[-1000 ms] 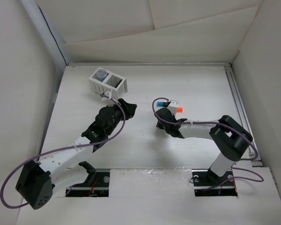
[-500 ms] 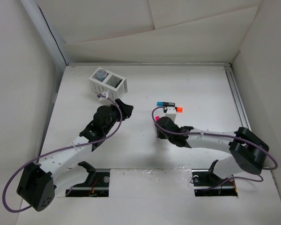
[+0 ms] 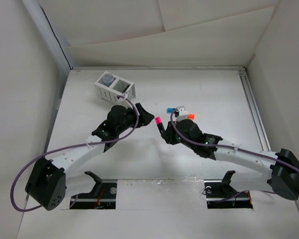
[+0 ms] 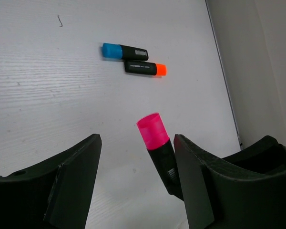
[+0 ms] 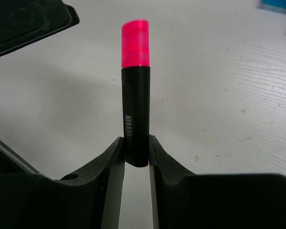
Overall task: Sort the stationery into containers
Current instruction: Place the stationery in the storage box.
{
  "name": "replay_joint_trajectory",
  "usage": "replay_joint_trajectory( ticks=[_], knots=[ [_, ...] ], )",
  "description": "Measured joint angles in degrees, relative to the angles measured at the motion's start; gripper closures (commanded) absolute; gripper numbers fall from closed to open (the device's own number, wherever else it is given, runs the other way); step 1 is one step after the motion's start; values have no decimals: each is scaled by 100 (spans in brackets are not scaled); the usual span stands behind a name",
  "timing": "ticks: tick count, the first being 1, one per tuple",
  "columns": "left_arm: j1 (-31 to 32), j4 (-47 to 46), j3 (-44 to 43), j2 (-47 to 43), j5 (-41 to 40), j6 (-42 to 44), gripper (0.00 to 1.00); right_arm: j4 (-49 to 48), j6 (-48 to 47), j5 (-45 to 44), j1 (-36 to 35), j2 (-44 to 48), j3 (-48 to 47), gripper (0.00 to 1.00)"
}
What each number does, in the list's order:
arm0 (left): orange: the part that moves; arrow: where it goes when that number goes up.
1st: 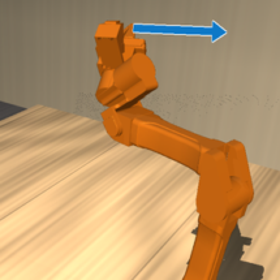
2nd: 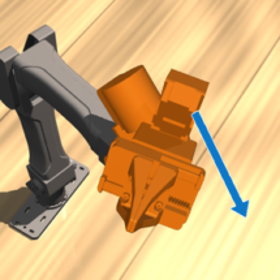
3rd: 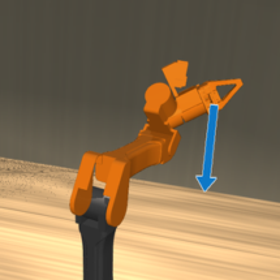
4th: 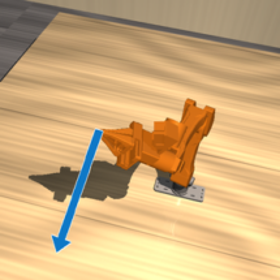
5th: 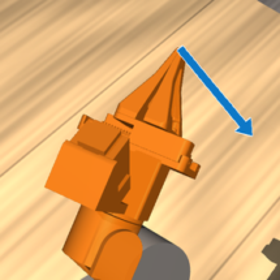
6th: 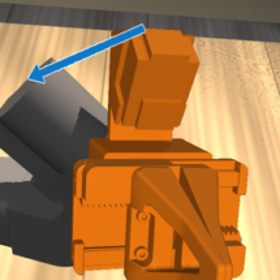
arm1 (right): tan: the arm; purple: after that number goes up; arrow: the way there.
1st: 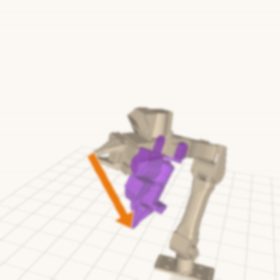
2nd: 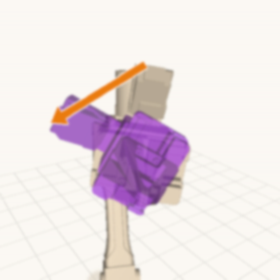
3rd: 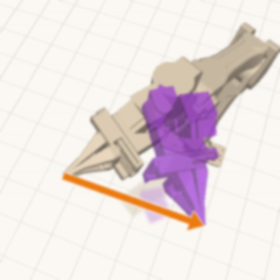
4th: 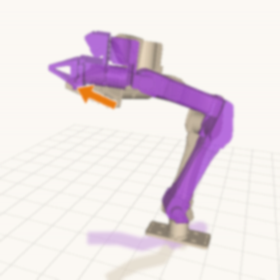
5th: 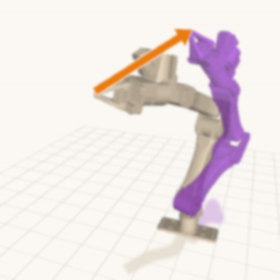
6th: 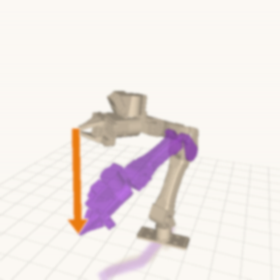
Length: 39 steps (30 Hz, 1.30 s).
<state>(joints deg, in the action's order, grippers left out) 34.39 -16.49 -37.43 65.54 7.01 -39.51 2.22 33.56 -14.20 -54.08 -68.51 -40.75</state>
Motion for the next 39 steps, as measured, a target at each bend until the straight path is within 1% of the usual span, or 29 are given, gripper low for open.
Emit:
replay_joint_trajectory(
  ticks=[4,7,13,17,18,19,21,26,28,30,32,34,35,39],
  knots=[
    [0,-133,-55,289,219,-46,41,-22,-107,227,0,15,9,84],
    [0,-236,-59,529,407,-94,38,-81,-190,398,0,31,11,84],
    [0,-356,-153,962,693,-140,38,-181,-280,595,0,31,11,84],
    [0,-505,-155,973,796,-175,49,-269,-313,660,0,24,9,84],
    [0,-529,-155,973,824,-179,57,-275,-317,671,0,17,9,84],
    [0,-555,-155,973,857,-201,60,-280,-321,673,0,11,9,84],
    [0,-595,-155,973,914,-216,64,-289,-330,680,0,-22,9,84],
    [-2,-649,-155,973,981,-216,65,-289,-389,684,0,-68,-17,83],
    [0,-651,-155,973,986,-216,60,-278,-424,680,0,-103,-70,83],
    [0,-656,-155,973,1019,-221,58,-284,-442,678,0,-157,-144,83],
    [0,-662,-155,973,1056,-232,58,-297,-470,673,0,-210,-216,83],
    [0,-667,-155,973,1060,-240,65,-304,-498,673,0,-267,-273,83],
    [-2,-667,-155,973,1058,-238,72,-308,-511,671,0,-280,-286,83],
    [0,-861,-162,962,1145,-387,84,-286,-531,671,0,-374,-297,82]
  ],
)
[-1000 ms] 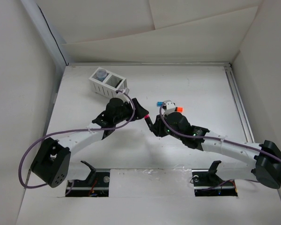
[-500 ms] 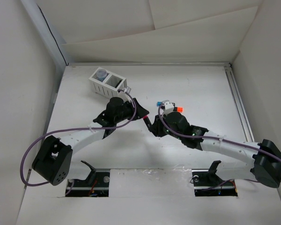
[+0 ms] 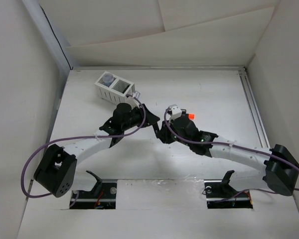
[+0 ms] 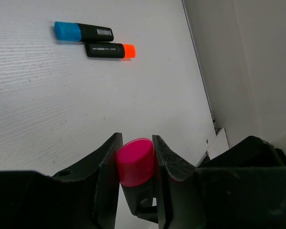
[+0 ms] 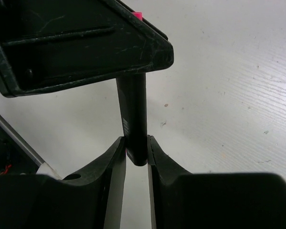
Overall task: Sort the stationery into containers
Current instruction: Place the stationery in the storage box.
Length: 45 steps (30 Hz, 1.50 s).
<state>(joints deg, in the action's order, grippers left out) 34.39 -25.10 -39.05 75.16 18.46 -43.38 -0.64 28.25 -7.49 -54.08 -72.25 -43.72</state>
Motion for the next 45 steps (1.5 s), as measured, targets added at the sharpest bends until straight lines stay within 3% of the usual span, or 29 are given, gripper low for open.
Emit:
replay_joint_trajectory(
  ticks=[5,7,12,14,15,23,30,36,45],
  knots=[
    [11,-13,0,-7,-31,2,91,-24,0,-11,0,-50,-7,62],
    [11,22,2,-9,-101,17,94,-28,0,-22,0,-50,-20,59],
    [4,70,2,-9,-269,22,97,-98,-2,-46,0,-48,-50,24],
    [2,116,2,-11,-374,22,97,-107,-4,-59,0,-17,-50,18],
    [2,146,2,-11,-431,28,97,-107,-15,-63,0,20,-50,10],
    [-87,929,-584,0,-1316,308,97,-111,-59,-201,15,804,-22,6],
    [-905,1169,-1814,214,-2356,564,97,-103,-109,-267,286,1305,334,6],
    [-1598,1484,-2802,905,-3285,800,97,-61,-114,-260,522,1333,546,5],
    [-1663,1886,-4011,2190,-4463,1364,95,-79,-129,-22,881,1475,726,5]
  ],
)
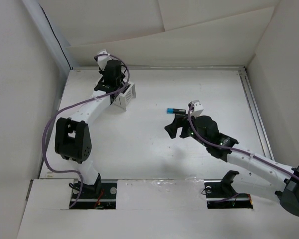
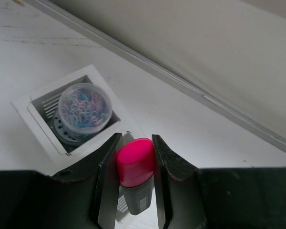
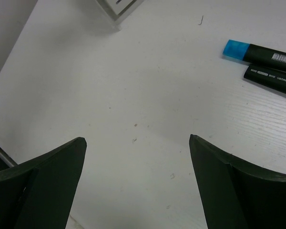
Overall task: Sort the stationery into containers
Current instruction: Place the stationery in the storage box, then move the stationery to the center of the board.
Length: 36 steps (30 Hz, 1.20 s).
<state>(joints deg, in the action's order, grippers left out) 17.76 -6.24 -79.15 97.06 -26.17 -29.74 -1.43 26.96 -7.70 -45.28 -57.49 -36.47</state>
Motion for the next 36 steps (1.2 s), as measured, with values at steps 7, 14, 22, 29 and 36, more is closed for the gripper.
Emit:
replay_joint_trajectory(
  ticks=[7,14,22,29,36],
  knots=[
    [0,192,-393,616,-516,310,94,-31,2,160,149,63,103,5],
    [0,225,-442,752,-693,433,86,-33,7,258,393,79,173,5],
    [28,155,-417,809,-654,442,58,-33,87,304,706,46,181,2],
    [153,66,-129,634,-492,424,58,-28,269,321,1200,-254,181,4],
    [223,-490,1152,-708,59,31,69,-2,468,330,1775,-654,177,82]
  ],
)
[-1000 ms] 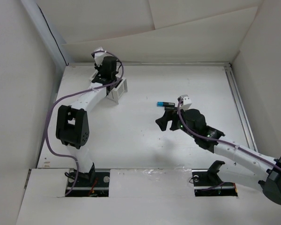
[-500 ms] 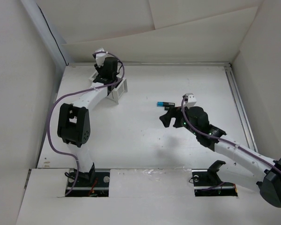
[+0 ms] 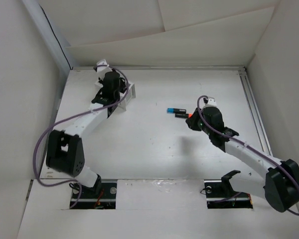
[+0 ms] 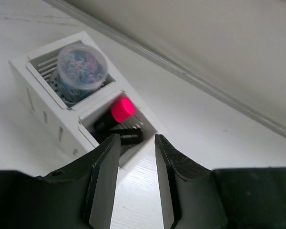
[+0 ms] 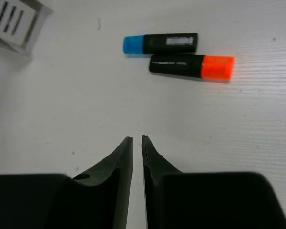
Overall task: Sort the stationery into containers
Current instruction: Move the stationery to the center of the board.
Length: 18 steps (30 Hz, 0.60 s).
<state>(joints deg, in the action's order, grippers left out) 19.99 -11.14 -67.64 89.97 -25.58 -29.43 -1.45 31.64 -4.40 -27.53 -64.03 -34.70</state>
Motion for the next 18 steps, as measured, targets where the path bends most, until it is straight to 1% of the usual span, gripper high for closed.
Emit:
replay_joint_trajectory(
  ticks=[1,2,3,4,5,7,8,11,14,18],
  knots=[
    [33,-101,295,-321,111,-118,69,46,13,11,111,-107,-13,77],
    [83,-260,579,-625,197,-229,69,107,37,15,201,-232,-48,70],
    [153,-446,872,-916,284,-328,69,136,57,15,295,-361,-90,60],
    [256,-601,1141,-1180,363,-413,69,173,74,15,376,-501,-149,40],
    [369,-765,1390,-1401,450,-487,69,229,107,17,439,-640,-216,32],
    [610,-1032,1818,-1709,621,-605,69,275,98,26,553,-916,-374,20],
    [737,-1115,1991,-1799,732,-647,69,297,109,59,608,-1067,-476,18],
    [986,-1290,2430,-1899,1110,-717,70,315,105,120,780,-1523,-815,18],
    [1032,-1346,2940,-2111,1440,-763,70,315,92,203,1021,-2039,-1167,18],
    [1032,-1349,3543,-2704,1755,-796,70,308,-15,518,1266,-2728,-1582,18]
  ],
)
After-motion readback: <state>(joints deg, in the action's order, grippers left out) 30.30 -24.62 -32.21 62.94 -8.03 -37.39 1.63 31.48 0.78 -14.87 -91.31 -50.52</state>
